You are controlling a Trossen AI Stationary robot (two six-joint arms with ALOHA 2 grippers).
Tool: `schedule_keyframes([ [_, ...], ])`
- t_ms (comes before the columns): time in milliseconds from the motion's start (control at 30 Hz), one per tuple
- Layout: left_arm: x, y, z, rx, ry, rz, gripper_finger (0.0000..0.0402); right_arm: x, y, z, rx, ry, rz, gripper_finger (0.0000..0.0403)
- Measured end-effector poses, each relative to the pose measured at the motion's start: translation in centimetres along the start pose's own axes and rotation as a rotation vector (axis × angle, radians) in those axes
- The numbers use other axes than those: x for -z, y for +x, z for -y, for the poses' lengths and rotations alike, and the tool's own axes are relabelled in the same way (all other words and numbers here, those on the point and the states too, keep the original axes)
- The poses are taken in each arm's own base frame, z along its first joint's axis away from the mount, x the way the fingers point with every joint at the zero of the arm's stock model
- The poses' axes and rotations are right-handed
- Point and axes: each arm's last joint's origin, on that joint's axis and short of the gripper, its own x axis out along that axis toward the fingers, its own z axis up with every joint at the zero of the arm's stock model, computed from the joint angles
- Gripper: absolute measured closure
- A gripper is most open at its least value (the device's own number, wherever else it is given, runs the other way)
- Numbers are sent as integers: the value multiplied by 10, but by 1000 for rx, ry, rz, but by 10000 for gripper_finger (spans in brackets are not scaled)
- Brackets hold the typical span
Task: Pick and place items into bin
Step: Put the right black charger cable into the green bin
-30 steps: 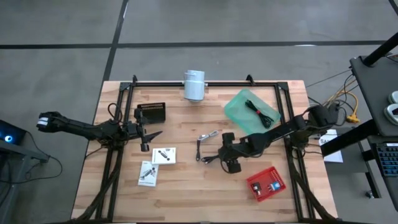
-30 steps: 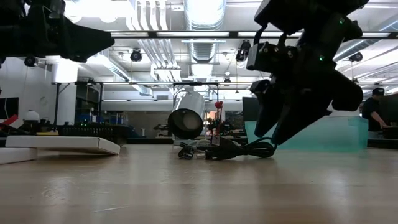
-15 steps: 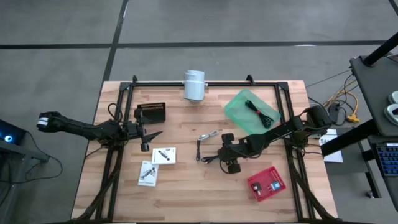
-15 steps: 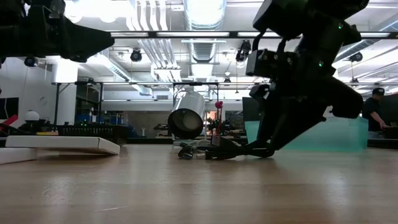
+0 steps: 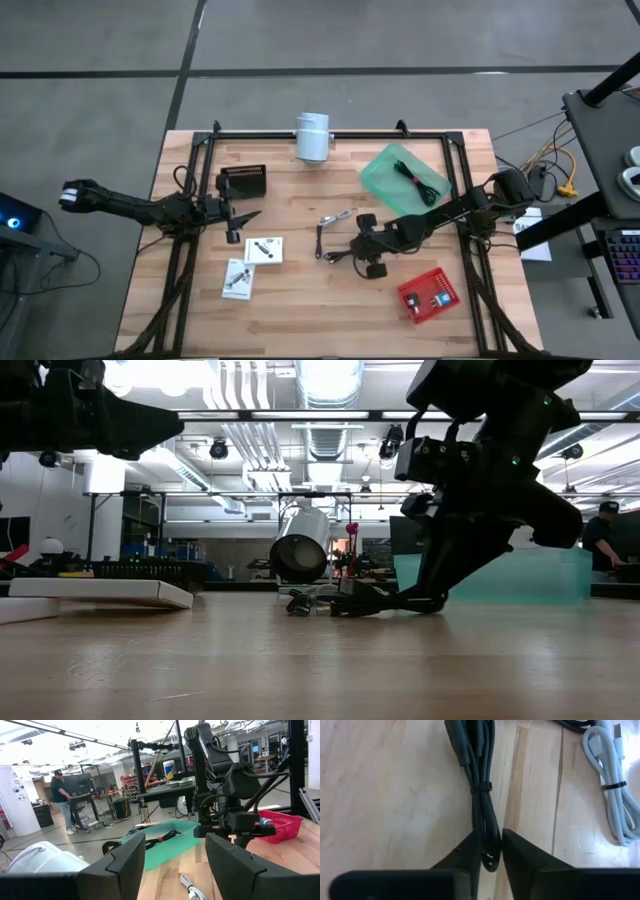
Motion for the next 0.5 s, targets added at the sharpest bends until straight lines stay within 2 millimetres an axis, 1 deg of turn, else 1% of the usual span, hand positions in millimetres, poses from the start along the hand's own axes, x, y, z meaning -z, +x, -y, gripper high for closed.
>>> schedule_keyframes([
  [167,0,0,0,0,0,0,210,0,0,0,0,-17,-4,386],
  [300,0,0,0,0,0,0,210,0,-3,0,-38,-32,0,393],
  [400,0,0,0,0,0,0,210,-3,-14,0,-69,-53,29,393],
  [500,0,0,0,0,0,0,210,-8,-31,4,-49,-60,81,393],
])
